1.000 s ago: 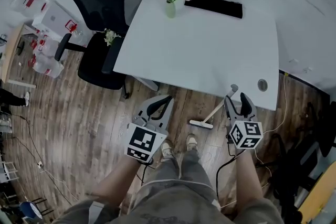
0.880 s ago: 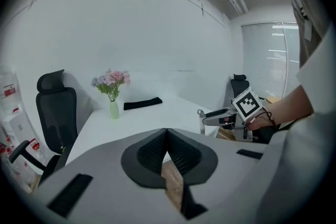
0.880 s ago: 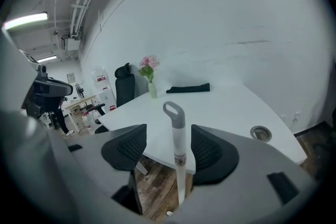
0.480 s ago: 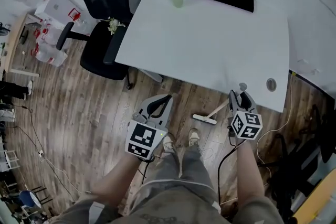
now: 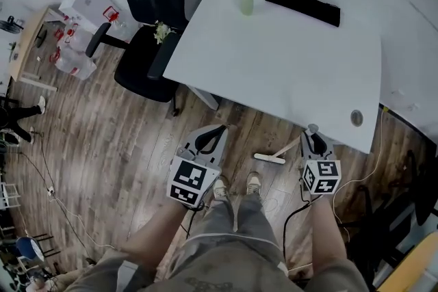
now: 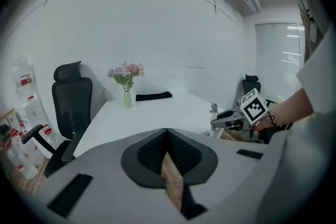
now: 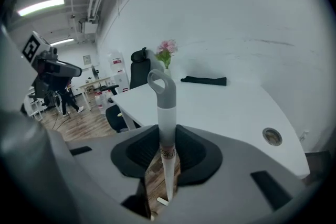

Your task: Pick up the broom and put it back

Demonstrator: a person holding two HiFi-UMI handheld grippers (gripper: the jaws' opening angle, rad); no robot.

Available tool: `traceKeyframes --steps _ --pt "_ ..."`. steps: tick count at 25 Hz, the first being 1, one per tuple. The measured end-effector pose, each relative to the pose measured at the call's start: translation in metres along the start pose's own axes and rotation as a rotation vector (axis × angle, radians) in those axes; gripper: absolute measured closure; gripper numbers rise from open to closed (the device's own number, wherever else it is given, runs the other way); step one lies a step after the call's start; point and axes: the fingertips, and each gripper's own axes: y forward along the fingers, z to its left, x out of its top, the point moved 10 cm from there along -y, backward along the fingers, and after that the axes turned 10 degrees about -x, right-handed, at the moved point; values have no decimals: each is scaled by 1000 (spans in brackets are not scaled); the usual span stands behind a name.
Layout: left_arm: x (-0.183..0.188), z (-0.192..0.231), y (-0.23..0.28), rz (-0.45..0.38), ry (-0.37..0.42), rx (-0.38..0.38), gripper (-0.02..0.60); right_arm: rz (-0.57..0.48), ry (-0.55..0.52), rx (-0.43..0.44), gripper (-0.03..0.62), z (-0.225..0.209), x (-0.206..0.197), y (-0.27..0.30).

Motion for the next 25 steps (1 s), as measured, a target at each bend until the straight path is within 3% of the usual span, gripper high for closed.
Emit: traceKeyframes --steps 6,12,17,22,25 --pt "3 -3 -28 -29 -3 35 565 -31 -114 71 480 28 16 -38" --pt "18 0 -68 -86 17 99 565 -152 -195 136 480 52 75 -74" --pt "36 13 -109 -150 17 171 565 -276 -199 192 482 64 135 -106" --pt "57 24 -156 -212 69 252 565 -459 -168 248 482 77 190 -144" --pt "65 20 -188 -243 101 292 565 -513 -153 293 482 90 213 -170"
